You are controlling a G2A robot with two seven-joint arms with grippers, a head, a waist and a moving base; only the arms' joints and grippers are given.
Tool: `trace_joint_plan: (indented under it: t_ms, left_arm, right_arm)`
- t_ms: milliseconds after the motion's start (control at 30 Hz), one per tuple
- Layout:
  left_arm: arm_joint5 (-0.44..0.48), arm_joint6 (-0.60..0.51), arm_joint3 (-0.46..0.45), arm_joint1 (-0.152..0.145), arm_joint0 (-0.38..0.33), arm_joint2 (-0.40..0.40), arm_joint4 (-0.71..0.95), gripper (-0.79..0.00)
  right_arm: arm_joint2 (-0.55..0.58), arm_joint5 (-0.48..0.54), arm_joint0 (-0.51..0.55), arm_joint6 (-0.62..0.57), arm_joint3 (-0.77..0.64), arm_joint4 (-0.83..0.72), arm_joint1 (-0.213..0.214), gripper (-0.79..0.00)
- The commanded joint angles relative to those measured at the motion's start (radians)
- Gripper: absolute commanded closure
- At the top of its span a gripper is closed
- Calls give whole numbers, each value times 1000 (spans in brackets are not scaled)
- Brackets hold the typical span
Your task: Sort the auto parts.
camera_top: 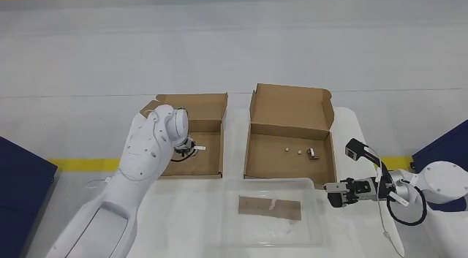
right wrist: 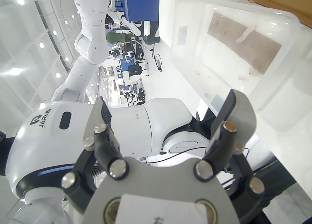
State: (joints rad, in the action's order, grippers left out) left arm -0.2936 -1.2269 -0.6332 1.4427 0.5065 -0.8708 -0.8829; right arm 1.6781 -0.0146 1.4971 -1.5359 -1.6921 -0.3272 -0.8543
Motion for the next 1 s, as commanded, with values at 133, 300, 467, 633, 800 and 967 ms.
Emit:
trace_joint_plan:
  t_ms: [133,300,467,633,800,967]
  left_arm:
    - [-7,37,107,34,-36,19,44,0]
    - [-3,64,173,59,-54,31,70,0]
    - [-2,85,228,81,-67,43,86,0]
    - [7,99,273,100,-80,51,98,0]
    - [17,112,310,115,-92,57,105,0]
    - [21,117,343,127,-101,60,110,0]
  right_arm:
    - [0,0,0,0,0,0,0,-785]
    - [0,0,0,0,0,0,0,-785]
    - [0,0,0,0,0,0,0,-785]
    - [0,0,0,0,0,0,0,-785]
    - [0,0,0,0,0,0,0,-785]
    - [0,0,0,0,0,0,0,-785]
